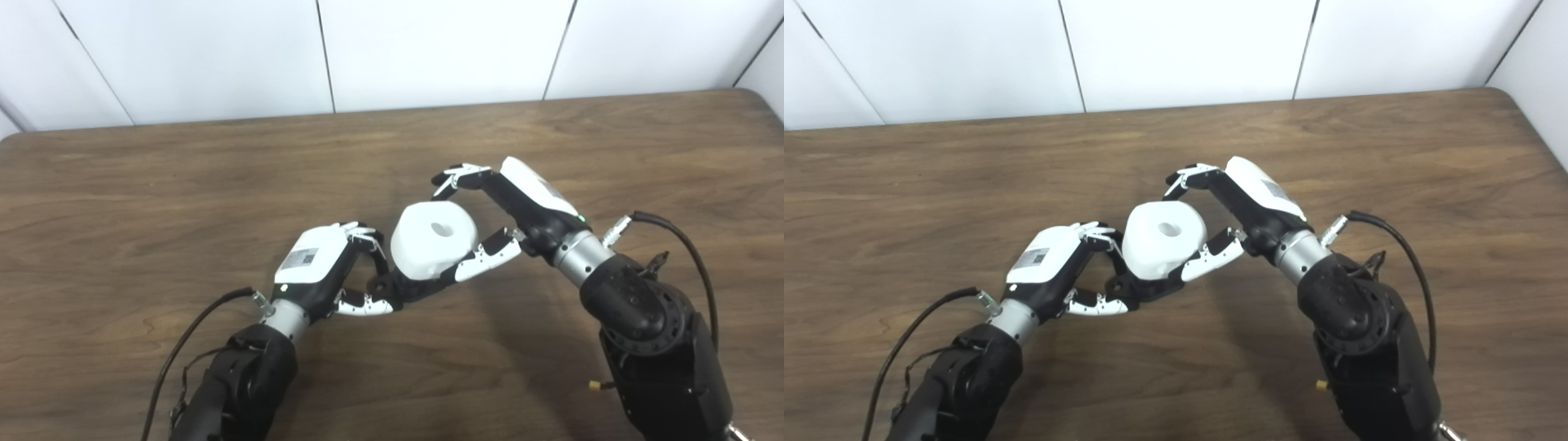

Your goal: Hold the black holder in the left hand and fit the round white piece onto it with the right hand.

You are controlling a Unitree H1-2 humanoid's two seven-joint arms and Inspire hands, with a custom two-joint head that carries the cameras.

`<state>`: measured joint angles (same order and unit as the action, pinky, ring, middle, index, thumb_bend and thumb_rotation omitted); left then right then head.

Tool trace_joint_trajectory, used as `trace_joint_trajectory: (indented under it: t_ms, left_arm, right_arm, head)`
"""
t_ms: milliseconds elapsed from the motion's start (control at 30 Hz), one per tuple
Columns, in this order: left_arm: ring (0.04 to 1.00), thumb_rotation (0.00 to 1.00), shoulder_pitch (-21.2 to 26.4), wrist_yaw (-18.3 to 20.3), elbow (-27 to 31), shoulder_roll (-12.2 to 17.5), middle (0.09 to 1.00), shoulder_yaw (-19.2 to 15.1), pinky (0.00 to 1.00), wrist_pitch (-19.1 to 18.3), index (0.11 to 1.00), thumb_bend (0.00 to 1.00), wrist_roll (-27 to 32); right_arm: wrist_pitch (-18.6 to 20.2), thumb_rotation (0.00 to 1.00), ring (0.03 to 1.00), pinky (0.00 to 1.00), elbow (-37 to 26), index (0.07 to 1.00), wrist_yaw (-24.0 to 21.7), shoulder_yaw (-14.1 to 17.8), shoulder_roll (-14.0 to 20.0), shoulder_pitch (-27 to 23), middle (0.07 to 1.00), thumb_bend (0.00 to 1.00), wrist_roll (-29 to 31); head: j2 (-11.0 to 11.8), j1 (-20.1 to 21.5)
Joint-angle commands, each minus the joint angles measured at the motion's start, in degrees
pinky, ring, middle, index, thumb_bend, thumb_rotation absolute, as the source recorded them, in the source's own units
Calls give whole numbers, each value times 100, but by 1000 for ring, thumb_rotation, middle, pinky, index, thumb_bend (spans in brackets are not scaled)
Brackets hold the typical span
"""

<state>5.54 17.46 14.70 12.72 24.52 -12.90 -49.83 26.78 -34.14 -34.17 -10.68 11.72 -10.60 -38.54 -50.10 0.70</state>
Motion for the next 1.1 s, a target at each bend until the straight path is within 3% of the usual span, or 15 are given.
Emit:
trace_joint_trajectory:
  t_ms: [0, 500, 1067]
  left_arm:
    - [900, 66, -61, 255, -124, 82, 808, 92, 923, -77, 490, 521, -70]
    - [890, 53, -66, 197, -145, 105, 795, 106, 913, 11, 488, 517, -103]
    - [888, 54, -71, 229, -129, 109, 790, 125, 911, -29, 488, 519, -147]
  right_arm:
    - [5, 140, 915, 919, -262, 482, 18, 54, -20, -199, 824, 526, 36]
    - [-1, 140, 911, 926, -317, 483, 4, -8, -4, -130, 820, 526, -21]
    - [-326, 140, 928, 999, -2, 483, 383, -536, 14, 119, 820, 526, -377]
  head:
    - [-2, 7]
    - [18, 28]
    - [25, 62]
